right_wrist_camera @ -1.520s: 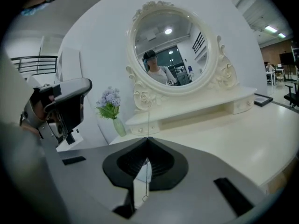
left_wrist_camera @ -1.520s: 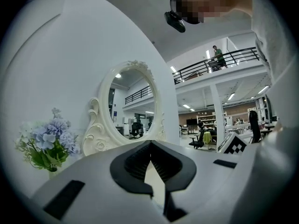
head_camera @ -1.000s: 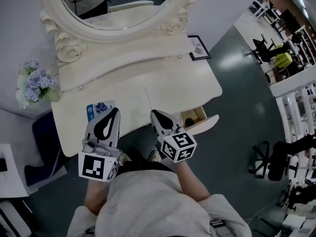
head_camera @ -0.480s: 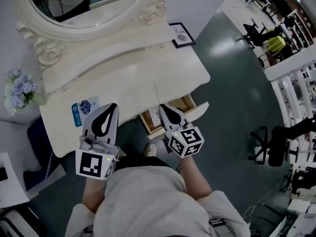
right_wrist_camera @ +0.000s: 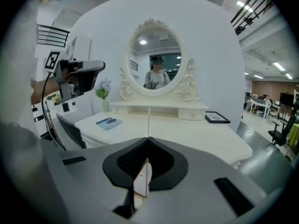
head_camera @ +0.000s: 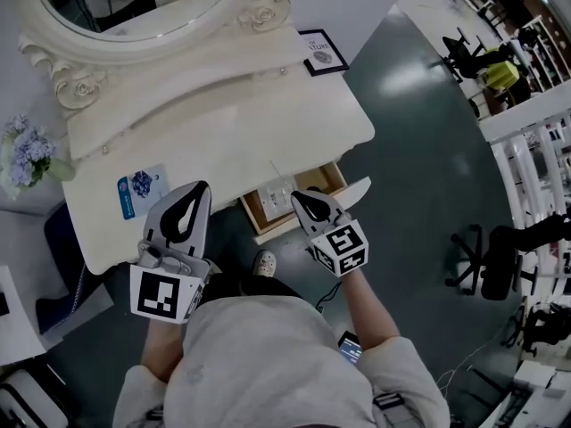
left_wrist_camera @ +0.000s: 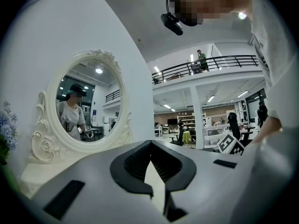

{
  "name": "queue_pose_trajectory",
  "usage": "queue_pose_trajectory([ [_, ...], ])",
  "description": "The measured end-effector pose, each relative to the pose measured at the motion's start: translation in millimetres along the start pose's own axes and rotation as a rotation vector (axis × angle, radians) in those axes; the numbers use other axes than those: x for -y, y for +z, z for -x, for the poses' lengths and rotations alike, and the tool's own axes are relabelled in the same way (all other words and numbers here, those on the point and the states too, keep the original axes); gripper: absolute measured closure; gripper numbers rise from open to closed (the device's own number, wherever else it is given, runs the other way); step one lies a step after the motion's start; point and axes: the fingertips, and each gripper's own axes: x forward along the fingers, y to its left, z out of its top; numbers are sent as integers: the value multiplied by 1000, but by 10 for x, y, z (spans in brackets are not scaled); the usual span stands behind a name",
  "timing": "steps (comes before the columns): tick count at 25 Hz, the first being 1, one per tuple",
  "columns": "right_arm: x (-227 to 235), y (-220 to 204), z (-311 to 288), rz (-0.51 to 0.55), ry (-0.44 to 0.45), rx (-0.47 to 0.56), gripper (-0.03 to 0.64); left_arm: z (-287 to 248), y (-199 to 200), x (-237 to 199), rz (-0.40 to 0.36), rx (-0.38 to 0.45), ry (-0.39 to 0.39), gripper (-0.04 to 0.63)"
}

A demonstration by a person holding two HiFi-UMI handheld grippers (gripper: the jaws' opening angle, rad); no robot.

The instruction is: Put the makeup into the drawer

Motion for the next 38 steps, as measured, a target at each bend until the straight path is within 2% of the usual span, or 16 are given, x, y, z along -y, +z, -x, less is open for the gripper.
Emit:
queue_pose_trajectory([
  [7,-18,-385,-95,163,96,-140,595,46,-182,75,-16,-95,12,581],
  [15,-3,-816,-169,353,205,-277,595,74,-222,133,-20,-123,57,581],
  [17,9,-893,-192,387,227,-306,595,76,-217,140,-16,-117,73,581],
  [20,21,-992,-260,443,265,-345,595,58,-108,127,-2,-58,115,581],
  [23,47,-1094,-325,516,303,-392,595,92,-145,168,-10,-80,124,581],
  [27,83,-1229,-416,581,347,-454,595,106,-104,186,-9,-63,154,581],
  [38,158,-1604,-674,697,415,-597,595,247,-119,215,-12,-78,233,581],
])
